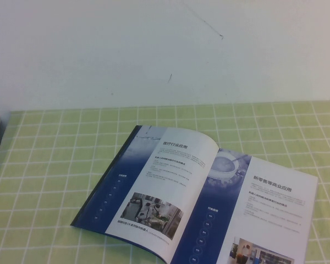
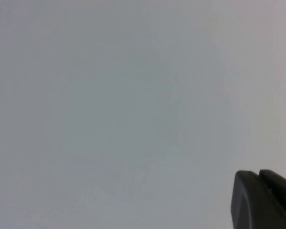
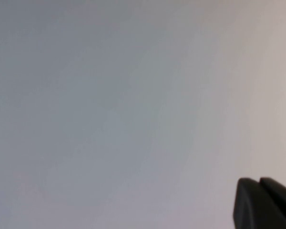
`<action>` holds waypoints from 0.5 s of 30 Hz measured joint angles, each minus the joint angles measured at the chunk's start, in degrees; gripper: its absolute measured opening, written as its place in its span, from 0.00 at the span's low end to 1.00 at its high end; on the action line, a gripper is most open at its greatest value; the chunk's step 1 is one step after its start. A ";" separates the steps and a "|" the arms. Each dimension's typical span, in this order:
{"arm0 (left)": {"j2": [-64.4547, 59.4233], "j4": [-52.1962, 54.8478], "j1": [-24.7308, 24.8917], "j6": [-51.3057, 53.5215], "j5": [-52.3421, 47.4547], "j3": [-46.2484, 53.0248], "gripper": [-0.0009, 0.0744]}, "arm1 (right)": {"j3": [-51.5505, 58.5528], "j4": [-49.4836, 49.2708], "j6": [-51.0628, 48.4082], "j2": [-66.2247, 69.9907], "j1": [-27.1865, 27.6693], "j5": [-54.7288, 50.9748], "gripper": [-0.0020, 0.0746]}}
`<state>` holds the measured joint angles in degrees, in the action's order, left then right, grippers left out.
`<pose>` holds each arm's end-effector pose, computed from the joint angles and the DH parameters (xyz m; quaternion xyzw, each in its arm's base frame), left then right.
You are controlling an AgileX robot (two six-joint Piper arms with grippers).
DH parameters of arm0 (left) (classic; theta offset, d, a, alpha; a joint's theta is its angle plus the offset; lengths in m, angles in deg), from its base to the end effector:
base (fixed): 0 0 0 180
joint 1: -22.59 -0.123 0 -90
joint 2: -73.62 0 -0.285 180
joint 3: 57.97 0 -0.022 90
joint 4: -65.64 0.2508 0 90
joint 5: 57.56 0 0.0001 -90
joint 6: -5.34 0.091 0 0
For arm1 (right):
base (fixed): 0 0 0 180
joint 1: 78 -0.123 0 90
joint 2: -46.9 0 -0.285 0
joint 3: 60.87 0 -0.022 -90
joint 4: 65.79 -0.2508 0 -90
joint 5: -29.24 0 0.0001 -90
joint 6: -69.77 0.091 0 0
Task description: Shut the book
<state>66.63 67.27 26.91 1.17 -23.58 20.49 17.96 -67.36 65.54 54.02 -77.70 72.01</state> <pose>0.0364 -0.0042 0.2561 0.0129 0.4341 -0.0595 0.8988 0.0282 -0.0018 0.2642 -0.0003 0.3681 -0.0308 0.9293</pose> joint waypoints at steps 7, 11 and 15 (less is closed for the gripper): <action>0.00 -0.74 0.00 0.57 7.18 0.00 0.01 | 0.00 0.00 0.10 0.00 0.00 6.50 0.02; 0.00 -5.08 0.00 0.60 5.77 0.00 0.01 | -0.44 0.11 0.00 0.00 0.00 1.66 0.02; 0.00 -6.62 0.00 0.60 -7.47 -4.62 0.01 | -7.19 0.11 -4.15 0.00 0.00 -16.89 0.02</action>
<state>66.63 60.65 26.91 1.77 -31.05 15.87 10.77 -67.26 61.40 54.02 -77.70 55.12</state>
